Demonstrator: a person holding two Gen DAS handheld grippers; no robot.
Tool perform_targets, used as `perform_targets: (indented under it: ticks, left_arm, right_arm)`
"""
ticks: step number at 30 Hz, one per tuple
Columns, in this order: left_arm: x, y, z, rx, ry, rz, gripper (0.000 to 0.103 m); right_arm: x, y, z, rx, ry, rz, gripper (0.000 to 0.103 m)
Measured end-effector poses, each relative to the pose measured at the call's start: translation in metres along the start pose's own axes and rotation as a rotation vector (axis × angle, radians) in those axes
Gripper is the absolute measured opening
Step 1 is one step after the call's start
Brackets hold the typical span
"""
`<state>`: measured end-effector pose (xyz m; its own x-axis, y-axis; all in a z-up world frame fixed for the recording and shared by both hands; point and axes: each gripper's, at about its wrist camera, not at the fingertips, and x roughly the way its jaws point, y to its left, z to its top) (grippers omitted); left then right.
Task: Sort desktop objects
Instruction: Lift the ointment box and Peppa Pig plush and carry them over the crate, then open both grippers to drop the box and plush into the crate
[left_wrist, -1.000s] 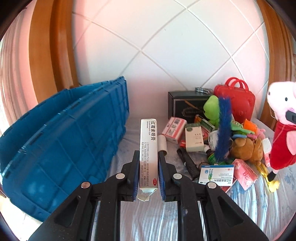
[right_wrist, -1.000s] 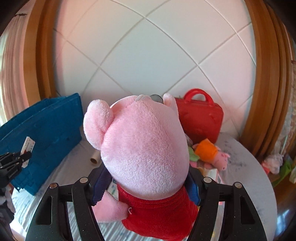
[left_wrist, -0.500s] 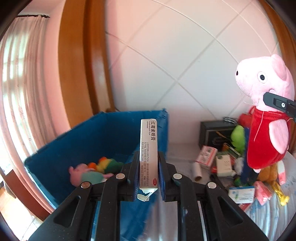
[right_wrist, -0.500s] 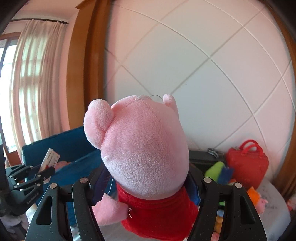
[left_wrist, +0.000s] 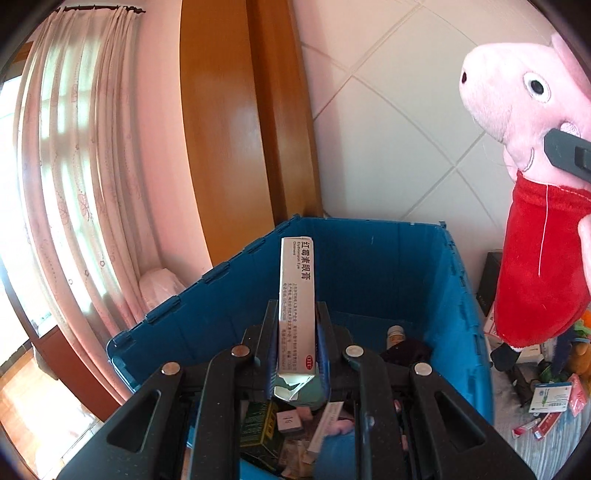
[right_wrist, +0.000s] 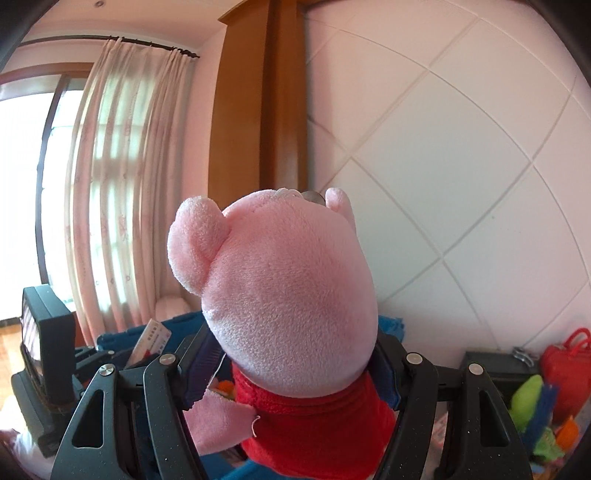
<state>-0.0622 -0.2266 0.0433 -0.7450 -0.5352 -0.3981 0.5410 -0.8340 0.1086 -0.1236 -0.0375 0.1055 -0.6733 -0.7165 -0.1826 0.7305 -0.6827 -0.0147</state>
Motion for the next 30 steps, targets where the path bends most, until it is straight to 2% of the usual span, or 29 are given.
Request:
perform_targets:
  ticks: [4,8,19,24,27,30]
  left_arm:
    - [0.035,0.027,0.003,0.009,0.043,0.014,0.018]
    - [0.065,0.043,0.006,0.0,0.089,-0.009,0.018]
    - [0.126,0.047,0.025,0.006,0.234,-0.106,0.018]
    - [0.148,0.041,0.033,0.034,0.299,-0.106,0.02]
    - [0.15,0.034,0.033,0.035,0.311,-0.12,0.026]
    - [0.153,0.033,0.033,0.041,0.324,-0.128,0.029]
  right_arm:
    - [0.038,0.031,0.0,0.017,0.033,0.006,0.071]
    - [0.086,0.048,-0.003,0.042,0.1,-0.043,0.071]
    - [0.15,0.046,-0.017,0.011,0.217,-0.23,0.071]
    - [0.165,0.043,-0.022,0.0,0.248,-0.277,0.072]
    - [0.176,0.04,-0.022,-0.009,0.269,-0.318,0.077]
    - [0.181,0.036,-0.022,-0.029,0.269,-0.366,0.09]
